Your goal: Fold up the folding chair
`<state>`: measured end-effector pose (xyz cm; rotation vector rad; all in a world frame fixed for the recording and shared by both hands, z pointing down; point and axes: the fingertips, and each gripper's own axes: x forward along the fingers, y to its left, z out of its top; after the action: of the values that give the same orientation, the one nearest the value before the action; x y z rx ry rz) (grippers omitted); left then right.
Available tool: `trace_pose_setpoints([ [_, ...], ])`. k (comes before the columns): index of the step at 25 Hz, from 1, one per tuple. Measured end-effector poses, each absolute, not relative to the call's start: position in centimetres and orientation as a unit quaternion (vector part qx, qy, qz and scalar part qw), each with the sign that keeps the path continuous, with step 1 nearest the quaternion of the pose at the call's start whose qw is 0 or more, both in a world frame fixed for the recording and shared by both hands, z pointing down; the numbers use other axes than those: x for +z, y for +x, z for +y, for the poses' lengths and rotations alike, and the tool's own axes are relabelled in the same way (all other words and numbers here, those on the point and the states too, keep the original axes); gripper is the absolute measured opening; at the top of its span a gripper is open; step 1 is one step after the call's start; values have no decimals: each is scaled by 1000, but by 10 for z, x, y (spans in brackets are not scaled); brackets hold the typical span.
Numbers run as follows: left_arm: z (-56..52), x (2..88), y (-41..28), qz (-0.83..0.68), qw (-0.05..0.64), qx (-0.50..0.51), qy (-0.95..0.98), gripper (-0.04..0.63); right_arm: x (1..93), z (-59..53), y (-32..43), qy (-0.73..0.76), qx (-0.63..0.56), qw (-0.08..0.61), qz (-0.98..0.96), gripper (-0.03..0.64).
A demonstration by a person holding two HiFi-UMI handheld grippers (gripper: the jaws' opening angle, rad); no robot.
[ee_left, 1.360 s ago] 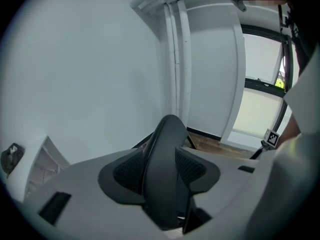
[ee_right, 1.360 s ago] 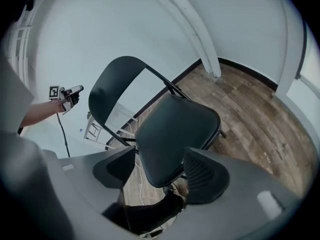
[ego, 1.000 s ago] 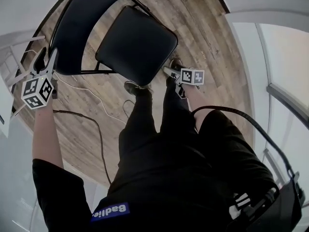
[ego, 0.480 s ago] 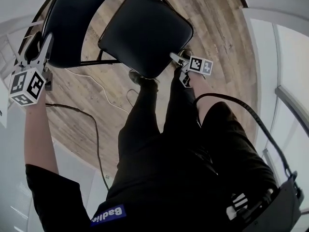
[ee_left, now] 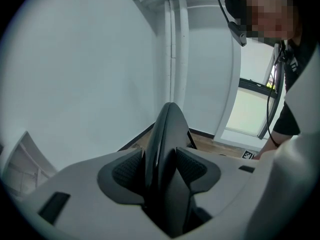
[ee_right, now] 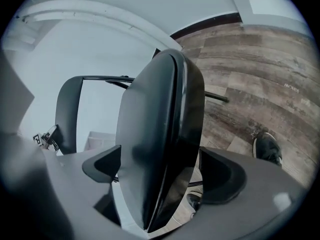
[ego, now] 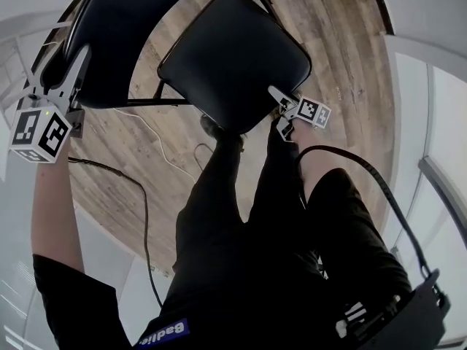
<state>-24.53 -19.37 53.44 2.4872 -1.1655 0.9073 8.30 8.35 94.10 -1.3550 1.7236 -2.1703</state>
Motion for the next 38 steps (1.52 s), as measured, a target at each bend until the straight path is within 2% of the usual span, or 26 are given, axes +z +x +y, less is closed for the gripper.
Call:
trace_pose_setpoints([
  [9,-195,538,-241,-400,130,312,852,196,962,76,56,-399,-720,51,566,453],
  [16,-194,537,-247,-394,141,317,851,196,952,77,57,-384,-733,80,555,406],
  [24,-186,511,-236,-405,111,314,851,196,920,69,51,-380,-736,78,555,377],
  [28,-169,489,-225,-397,116,306,858,187,890,67,46,-376,-734,76,561,330],
  [38,-131,454,-208,-389,108,310,861,170,838,59,34,-382,-730,64,563,288],
])
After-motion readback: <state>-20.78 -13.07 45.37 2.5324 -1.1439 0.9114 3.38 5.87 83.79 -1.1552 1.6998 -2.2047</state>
